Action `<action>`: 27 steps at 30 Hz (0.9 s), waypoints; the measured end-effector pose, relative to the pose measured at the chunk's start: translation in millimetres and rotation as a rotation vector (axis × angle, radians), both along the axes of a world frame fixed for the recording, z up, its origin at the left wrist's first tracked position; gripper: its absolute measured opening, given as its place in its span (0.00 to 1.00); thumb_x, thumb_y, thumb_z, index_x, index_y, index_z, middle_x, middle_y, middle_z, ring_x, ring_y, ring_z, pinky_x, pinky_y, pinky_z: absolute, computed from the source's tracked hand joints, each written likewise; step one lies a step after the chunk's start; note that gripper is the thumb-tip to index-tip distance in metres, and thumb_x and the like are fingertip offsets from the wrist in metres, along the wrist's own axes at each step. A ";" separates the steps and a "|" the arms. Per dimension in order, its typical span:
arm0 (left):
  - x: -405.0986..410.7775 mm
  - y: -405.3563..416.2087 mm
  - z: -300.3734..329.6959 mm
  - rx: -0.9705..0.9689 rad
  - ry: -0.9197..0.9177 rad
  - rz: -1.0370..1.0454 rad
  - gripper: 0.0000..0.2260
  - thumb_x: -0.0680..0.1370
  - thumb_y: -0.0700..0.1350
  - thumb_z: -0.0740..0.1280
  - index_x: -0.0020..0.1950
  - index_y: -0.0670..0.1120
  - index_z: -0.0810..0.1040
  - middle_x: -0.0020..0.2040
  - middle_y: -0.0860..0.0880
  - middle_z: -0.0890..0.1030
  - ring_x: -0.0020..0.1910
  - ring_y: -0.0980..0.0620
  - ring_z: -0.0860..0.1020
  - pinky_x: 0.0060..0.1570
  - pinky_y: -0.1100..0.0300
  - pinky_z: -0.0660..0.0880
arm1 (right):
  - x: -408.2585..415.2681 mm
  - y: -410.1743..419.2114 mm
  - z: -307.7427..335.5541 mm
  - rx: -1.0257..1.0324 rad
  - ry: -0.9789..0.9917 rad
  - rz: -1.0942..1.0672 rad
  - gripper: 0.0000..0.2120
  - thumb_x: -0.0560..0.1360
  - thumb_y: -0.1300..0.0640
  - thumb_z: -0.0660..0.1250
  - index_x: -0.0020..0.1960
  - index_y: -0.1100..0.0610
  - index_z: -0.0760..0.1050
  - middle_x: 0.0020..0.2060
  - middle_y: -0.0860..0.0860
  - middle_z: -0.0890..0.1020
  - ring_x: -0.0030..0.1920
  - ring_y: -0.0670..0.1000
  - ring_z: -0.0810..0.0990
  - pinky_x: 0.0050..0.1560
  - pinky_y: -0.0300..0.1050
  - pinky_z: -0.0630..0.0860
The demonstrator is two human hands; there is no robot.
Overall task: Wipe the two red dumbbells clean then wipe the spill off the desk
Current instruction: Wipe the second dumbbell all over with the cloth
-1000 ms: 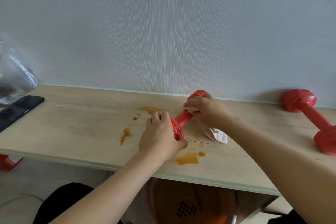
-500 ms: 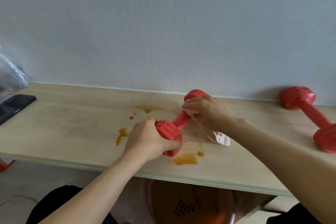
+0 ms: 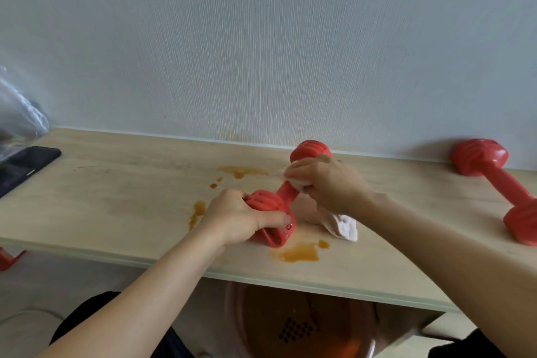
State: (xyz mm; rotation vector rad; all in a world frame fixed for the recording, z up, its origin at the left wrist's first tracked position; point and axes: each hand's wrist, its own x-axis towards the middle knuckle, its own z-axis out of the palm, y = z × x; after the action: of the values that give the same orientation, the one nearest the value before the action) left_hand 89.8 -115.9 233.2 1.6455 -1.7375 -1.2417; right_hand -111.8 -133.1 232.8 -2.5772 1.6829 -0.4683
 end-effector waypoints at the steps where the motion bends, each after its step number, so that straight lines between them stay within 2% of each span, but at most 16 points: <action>1: 0.4 0.8 0.5 0.009 0.008 0.000 0.19 0.57 0.55 0.80 0.44 0.50 0.81 0.40 0.55 0.83 0.37 0.62 0.79 0.27 0.73 0.69 | -4.9 -6.3 0.6 0.000 0.014 -0.051 0.06 0.69 0.64 0.62 0.42 0.56 0.75 0.48 0.45 0.80 0.48 0.51 0.76 0.38 0.55 0.77; 4: 0.9 1.6 0.1 0.051 0.051 0.009 0.23 0.56 0.55 0.79 0.47 0.48 0.81 0.42 0.52 0.84 0.40 0.57 0.81 0.35 0.67 0.75 | -3.3 -12.3 4.9 0.015 0.041 -0.096 0.06 0.69 0.63 0.62 0.43 0.55 0.76 0.47 0.45 0.79 0.47 0.50 0.74 0.38 0.54 0.77; 7: -0.6 2.9 0.5 0.063 0.065 0.013 0.22 0.57 0.52 0.80 0.46 0.47 0.81 0.41 0.51 0.84 0.39 0.57 0.82 0.31 0.68 0.74 | 0.7 -6.3 6.3 0.038 -0.031 -0.114 0.09 0.70 0.64 0.62 0.33 0.53 0.70 0.39 0.41 0.76 0.40 0.48 0.71 0.35 0.51 0.73; 8: -1.9 3.1 1.1 0.048 0.056 0.014 0.21 0.58 0.52 0.80 0.46 0.48 0.81 0.41 0.52 0.84 0.39 0.58 0.81 0.31 0.68 0.73 | 4.1 0.2 8.8 0.056 -0.066 -0.097 0.10 0.70 0.64 0.62 0.33 0.52 0.70 0.39 0.39 0.76 0.41 0.47 0.71 0.37 0.49 0.72; 10: -2.5 4.1 0.3 0.018 0.031 0.027 0.19 0.58 0.53 0.80 0.44 0.49 0.82 0.39 0.53 0.84 0.38 0.58 0.81 0.31 0.67 0.72 | 14.5 15.4 11.2 0.111 -0.073 -0.001 0.11 0.69 0.64 0.64 0.41 0.48 0.78 0.49 0.38 0.80 0.49 0.47 0.76 0.45 0.48 0.74; 12: -3.0 4.0 -1.3 0.000 0.018 0.033 0.19 0.56 0.54 0.79 0.42 0.49 0.83 0.38 0.53 0.84 0.38 0.57 0.81 0.34 0.65 0.73 | 22.6 25.2 9.4 0.143 -0.011 0.058 0.17 0.70 0.63 0.65 0.54 0.48 0.80 0.58 0.40 0.79 0.58 0.48 0.76 0.52 0.49 0.75; 13: -2.8 3.8 -2.7 0.006 0.020 0.029 0.19 0.56 0.54 0.79 0.42 0.49 0.83 0.38 0.52 0.84 0.38 0.56 0.81 0.35 0.64 0.73 | 22.4 24.7 7.9 0.138 -0.020 0.060 0.17 0.70 0.63 0.65 0.54 0.48 0.80 0.59 0.41 0.78 0.58 0.49 0.76 0.51 0.50 0.75; 16: -0.6 2.5 -3.6 0.055 0.078 0.016 0.25 0.52 0.55 0.80 0.45 0.47 0.82 0.40 0.51 0.85 0.39 0.55 0.83 0.39 0.62 0.79 | 7.0 9.2 6.5 0.089 -0.036 -0.044 0.11 0.70 0.63 0.63 0.46 0.51 0.79 0.55 0.43 0.80 0.55 0.51 0.77 0.45 0.52 0.76; 18: 1.4 3.3 -3.5 0.105 0.138 0.001 0.28 0.52 0.55 0.80 0.47 0.45 0.80 0.42 0.49 0.85 0.41 0.53 0.84 0.44 0.58 0.80 | -3.7 -1.1 8.1 0.068 -0.044 -0.152 0.12 0.72 0.60 0.64 0.50 0.48 0.80 0.55 0.43 0.79 0.56 0.50 0.76 0.47 0.52 0.76; 21: 2.6 4.4 -2.2 0.163 0.176 -0.022 0.20 0.61 0.50 0.79 0.48 0.45 0.79 0.45 0.48 0.84 0.43 0.54 0.82 0.43 0.63 0.79 | -2.7 -5.4 5.5 0.056 -0.024 -0.149 0.12 0.73 0.60 0.64 0.51 0.47 0.79 0.54 0.42 0.79 0.54 0.50 0.76 0.46 0.53 0.76; 23: 1.6 6.9 0.8 0.087 0.083 -0.049 0.19 0.65 0.53 0.76 0.51 0.47 0.79 0.50 0.49 0.82 0.45 0.56 0.80 0.40 0.70 0.76 | -3.6 -5.2 3.0 0.037 -0.022 -0.143 0.10 0.71 0.62 0.63 0.49 0.52 0.79 0.51 0.44 0.79 0.51 0.52 0.76 0.44 0.54 0.77; 24: 0.5 7.9 1.6 -0.007 -0.044 -0.058 0.23 0.66 0.55 0.75 0.57 0.47 0.77 0.55 0.48 0.79 0.51 0.55 0.78 0.44 0.69 0.75 | -4.7 -4.0 2.5 0.029 -0.032 -0.147 0.10 0.71 0.63 0.64 0.49 0.53 0.79 0.50 0.45 0.80 0.51 0.52 0.76 0.45 0.55 0.77; 26: -3.3 13.6 1.7 -0.242 -0.323 -0.049 0.35 0.65 0.61 0.73 0.67 0.48 0.67 0.64 0.47 0.67 0.64 0.49 0.68 0.58 0.59 0.68 | -5.4 -3.0 3.1 0.024 -0.057 -0.155 0.11 0.71 0.63 0.64 0.50 0.53 0.80 0.52 0.45 0.80 0.52 0.52 0.76 0.47 0.55 0.76; 27: -5.9 19.6 2.6 -0.351 -0.400 -0.055 0.37 0.65 0.62 0.72 0.69 0.49 0.64 0.64 0.48 0.64 0.65 0.48 0.64 0.59 0.57 0.66 | -5.0 -3.4 4.0 0.030 -0.058 -0.155 0.11 0.71 0.63 0.64 0.50 0.52 0.80 0.53 0.45 0.80 0.52 0.52 0.75 0.47 0.55 0.76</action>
State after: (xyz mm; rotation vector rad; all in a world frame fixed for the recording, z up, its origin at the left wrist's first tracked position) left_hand 83.9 -96.3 235.7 1.7173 -2.1018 -0.6008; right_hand -116.9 -136.5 236.8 -2.3987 1.8634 -0.5133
